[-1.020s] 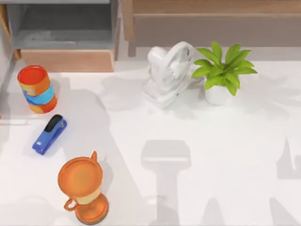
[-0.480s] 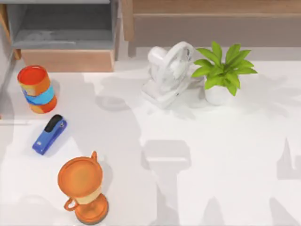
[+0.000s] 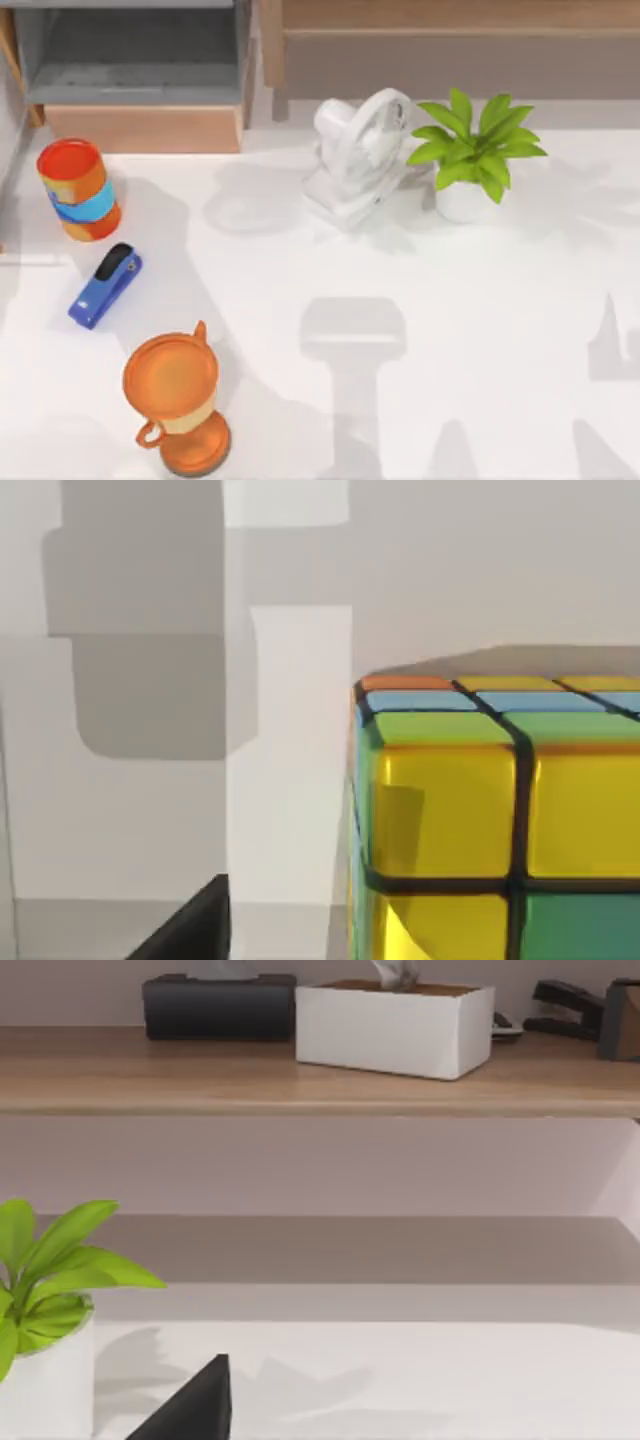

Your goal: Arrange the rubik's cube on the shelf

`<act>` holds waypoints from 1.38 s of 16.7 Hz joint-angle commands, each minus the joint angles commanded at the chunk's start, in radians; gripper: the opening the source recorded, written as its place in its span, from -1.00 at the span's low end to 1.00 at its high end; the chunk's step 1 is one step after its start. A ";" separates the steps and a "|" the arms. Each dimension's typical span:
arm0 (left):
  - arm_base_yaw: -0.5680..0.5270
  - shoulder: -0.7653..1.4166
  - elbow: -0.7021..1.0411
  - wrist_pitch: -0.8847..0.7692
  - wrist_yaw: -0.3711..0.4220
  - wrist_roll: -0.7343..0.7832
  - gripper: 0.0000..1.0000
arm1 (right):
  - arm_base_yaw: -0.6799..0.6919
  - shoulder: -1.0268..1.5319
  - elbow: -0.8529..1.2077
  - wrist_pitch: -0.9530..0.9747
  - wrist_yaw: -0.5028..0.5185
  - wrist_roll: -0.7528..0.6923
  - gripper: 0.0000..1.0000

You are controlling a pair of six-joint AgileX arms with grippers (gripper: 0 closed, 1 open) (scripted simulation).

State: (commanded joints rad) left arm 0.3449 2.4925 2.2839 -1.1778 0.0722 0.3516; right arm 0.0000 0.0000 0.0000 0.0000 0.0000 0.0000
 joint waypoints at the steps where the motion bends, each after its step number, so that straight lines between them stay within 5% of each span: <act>1: -0.004 0.017 0.003 0.014 0.002 -0.002 1.00 | 0.000 0.000 0.000 0.000 0.000 0.000 1.00; 6: -0.008 0.026 0.007 0.022 0.003 -0.004 1.00 | 0.000 0.000 0.000 0.000 0.000 0.000 1.00; 19: -0.008 0.026 0.007 0.022 0.003 -0.004 -0.96 | 0.000 0.000 0.000 0.000 0.000 0.000 1.00; 23: -0.008 0.026 0.007 0.022 0.003 -0.004 -1.00 | 0.000 0.000 0.000 0.000 0.000 0.000 1.00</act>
State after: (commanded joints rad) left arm 0.3364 2.5184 2.2910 -1.1555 0.0756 0.3476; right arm 0.0000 0.0000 0.0000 0.0000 0.0000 0.0000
